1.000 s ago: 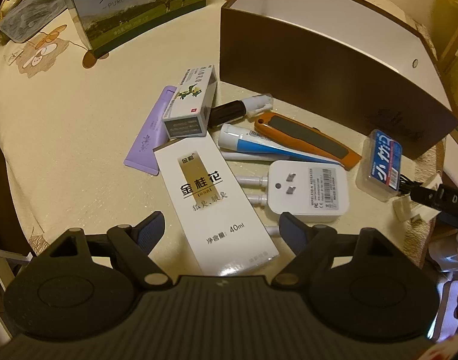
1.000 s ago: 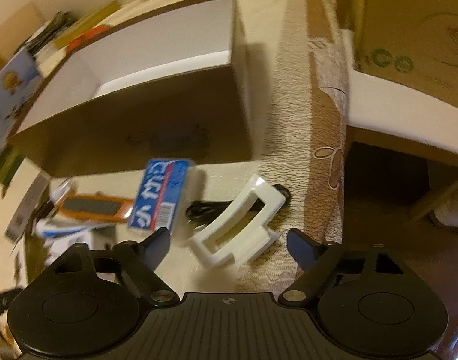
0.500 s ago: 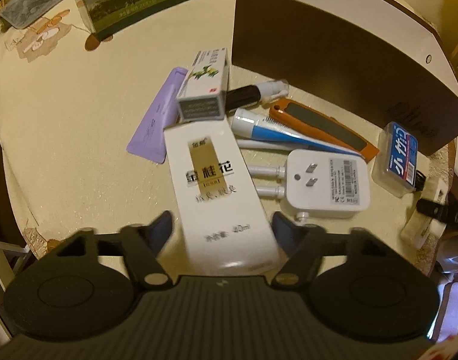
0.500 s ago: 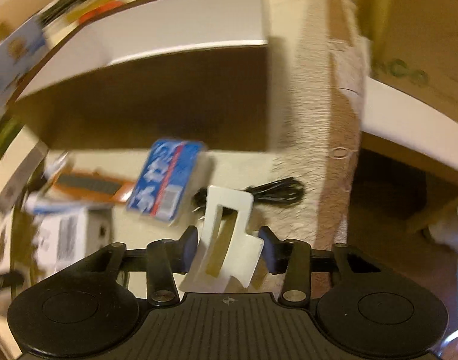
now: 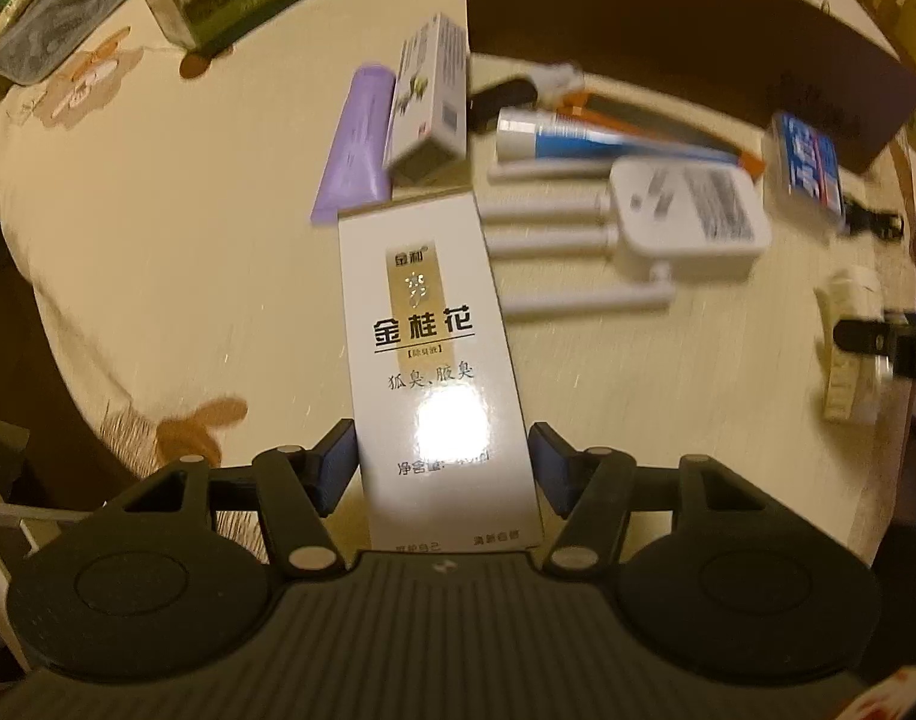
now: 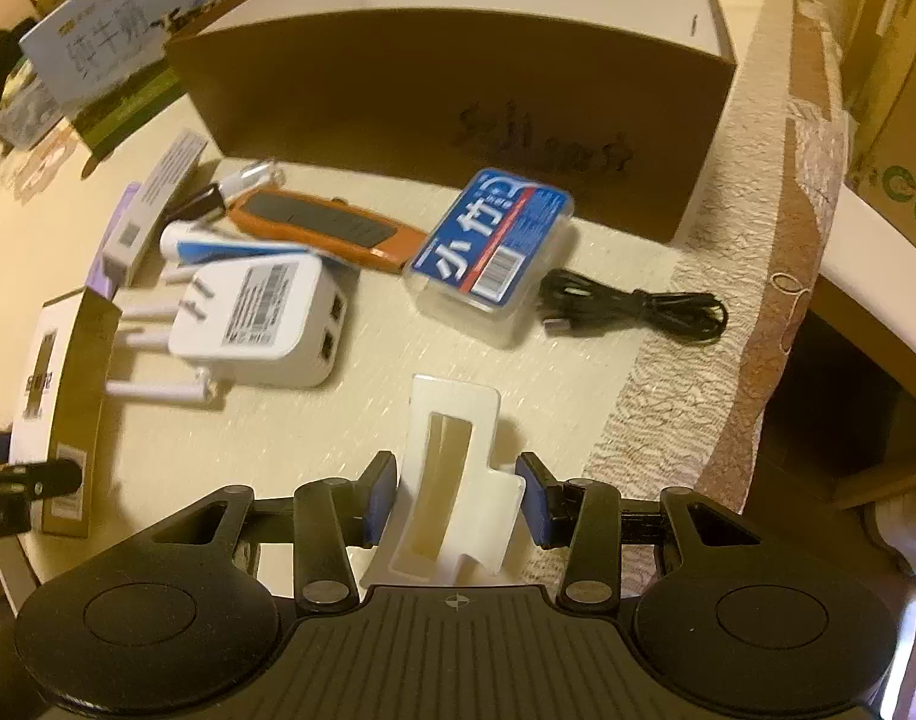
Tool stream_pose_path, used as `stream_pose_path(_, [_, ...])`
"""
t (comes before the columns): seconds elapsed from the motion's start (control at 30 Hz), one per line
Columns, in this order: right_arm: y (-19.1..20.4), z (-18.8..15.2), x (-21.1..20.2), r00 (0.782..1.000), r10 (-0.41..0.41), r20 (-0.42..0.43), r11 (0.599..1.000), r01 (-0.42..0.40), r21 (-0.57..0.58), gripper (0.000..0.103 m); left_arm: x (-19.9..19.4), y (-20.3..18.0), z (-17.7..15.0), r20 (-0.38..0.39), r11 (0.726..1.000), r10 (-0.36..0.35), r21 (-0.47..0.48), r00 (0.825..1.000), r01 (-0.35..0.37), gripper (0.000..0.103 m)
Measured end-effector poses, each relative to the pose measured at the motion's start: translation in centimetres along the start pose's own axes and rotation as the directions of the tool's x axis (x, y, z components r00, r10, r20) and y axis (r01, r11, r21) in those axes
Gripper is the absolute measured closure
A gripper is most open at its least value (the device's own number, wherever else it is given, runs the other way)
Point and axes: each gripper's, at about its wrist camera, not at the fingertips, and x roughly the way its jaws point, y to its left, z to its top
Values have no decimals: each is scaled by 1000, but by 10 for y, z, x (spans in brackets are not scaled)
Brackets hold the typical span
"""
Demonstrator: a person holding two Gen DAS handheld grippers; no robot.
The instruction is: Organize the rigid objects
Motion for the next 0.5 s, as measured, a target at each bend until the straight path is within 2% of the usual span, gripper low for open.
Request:
stream_pose_path(0.13, [-1,1,4,1000,11,-20,1000,-10,28,61,1,4,3,1,1000,-10,-13,1000,10,44])
stream_pose_path(0.33, [-3,5,5,1000,8,-23,999,-7,54,57,9,3,22,10,1000,-1,-17,1000,1,36])
stream_pose_path(0.5, [-2,7,9,1000,-14,-25,999,15,47,56,18,2,30,11,1000,14,-21,1000,-14,39])
